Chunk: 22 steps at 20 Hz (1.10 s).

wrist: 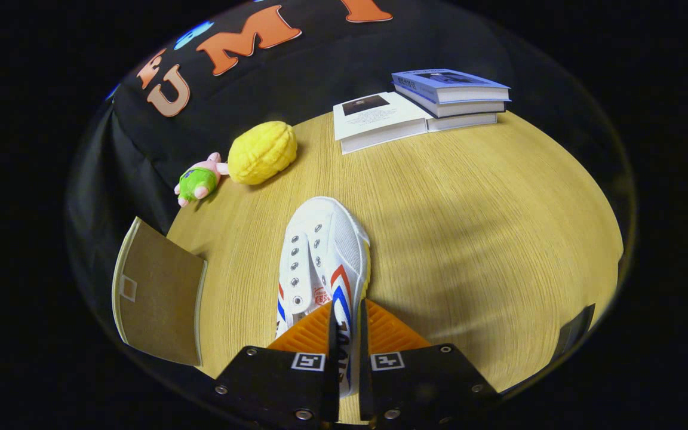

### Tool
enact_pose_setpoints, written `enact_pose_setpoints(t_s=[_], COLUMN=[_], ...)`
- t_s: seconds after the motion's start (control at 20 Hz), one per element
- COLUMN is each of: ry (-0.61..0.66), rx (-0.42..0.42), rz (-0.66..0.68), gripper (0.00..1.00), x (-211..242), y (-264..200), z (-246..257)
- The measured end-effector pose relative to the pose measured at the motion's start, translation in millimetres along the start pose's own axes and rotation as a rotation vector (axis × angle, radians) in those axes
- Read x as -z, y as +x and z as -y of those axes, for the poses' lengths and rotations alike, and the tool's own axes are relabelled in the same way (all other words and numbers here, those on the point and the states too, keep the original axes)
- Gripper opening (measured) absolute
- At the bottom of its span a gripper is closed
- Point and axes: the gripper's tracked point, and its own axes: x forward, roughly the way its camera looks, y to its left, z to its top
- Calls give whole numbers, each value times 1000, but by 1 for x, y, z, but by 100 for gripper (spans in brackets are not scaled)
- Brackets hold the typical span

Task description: Open the storage box then place both shoes into the box .Put the left shoe in first, then the right shoe, with the right side of both shoes facing outward in a uniform manner.

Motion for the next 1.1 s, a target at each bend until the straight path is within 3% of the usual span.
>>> enact_pose_setpoints(t_s=[0.15,0.35,0.9,1.1], ry=[49,-14,-111,-147], rx=[-87,-101,-307,-366], rz=[-1,47,116,114], gripper=[11,11,11,11], x=[-3,-16,-48,-39], y=[-10,-33,-91,-98], z=[-28,-60,-224,-282])
